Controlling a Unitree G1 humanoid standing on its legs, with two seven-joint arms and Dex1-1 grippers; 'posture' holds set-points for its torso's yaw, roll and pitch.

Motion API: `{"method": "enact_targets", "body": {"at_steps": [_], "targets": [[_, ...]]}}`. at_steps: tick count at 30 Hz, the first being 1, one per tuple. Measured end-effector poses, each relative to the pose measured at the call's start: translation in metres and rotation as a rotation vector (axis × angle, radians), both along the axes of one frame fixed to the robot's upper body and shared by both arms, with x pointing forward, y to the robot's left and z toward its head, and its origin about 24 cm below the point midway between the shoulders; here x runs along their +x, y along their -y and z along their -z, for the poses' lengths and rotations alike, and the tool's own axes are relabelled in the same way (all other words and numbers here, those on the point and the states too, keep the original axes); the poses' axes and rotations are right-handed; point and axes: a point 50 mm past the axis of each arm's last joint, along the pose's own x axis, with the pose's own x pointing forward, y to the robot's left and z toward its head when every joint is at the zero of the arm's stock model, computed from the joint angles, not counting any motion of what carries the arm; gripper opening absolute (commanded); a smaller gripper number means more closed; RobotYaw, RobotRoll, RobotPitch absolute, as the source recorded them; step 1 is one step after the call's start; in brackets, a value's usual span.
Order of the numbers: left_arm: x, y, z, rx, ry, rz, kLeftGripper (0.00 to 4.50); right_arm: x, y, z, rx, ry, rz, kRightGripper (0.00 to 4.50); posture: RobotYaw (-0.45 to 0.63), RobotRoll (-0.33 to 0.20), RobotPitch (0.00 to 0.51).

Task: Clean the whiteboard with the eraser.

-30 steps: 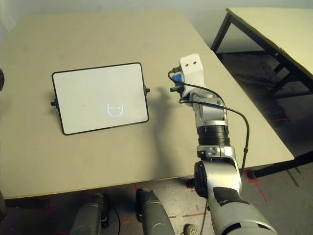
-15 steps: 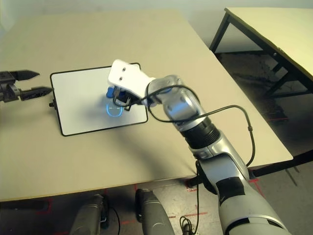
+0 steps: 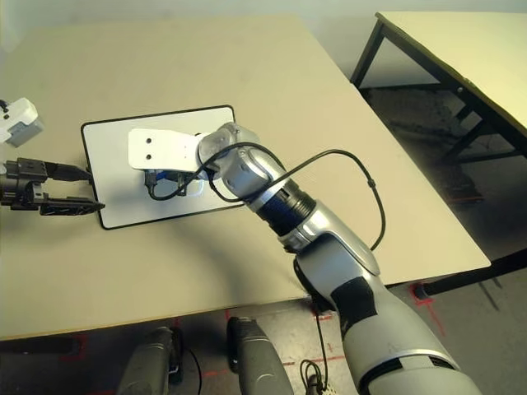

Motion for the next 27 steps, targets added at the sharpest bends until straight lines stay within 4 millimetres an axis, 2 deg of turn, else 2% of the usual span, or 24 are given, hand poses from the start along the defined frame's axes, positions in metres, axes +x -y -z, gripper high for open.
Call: {"method": "enact_targets", "body": {"at_steps": [10, 14, 20, 27], "targets": [[-0.008, 0.008, 0.011, -0.023, 0.018, -0.031, 4.50, 0.013, -0.017, -0.007, -0.080, 0.111, -0.035, 0.60, 0.06, 0.000, 0.176], [-0.008, 0.006, 0.009, -0.027, 0.035, -0.052, 4.50, 0.013, -0.020, -0.005, -0.114, 0.138, -0.048, 0.60, 0.07, 0.000, 0.168], [-0.008, 0.005, 0.007, -0.030, 0.045, -0.059, 4.50, 0.003, -0.025, 0.007, -0.161, 0.131, -0.090, 0.60, 0.07, 0.000, 0.161], [-0.013, -0.003, -0.006, 0.013, 0.095, -0.022, 4.50, 0.008, -0.041, 0.002, -0.147, 0.182, -0.075, 0.60, 0.08, 0.000, 0.151]]}}
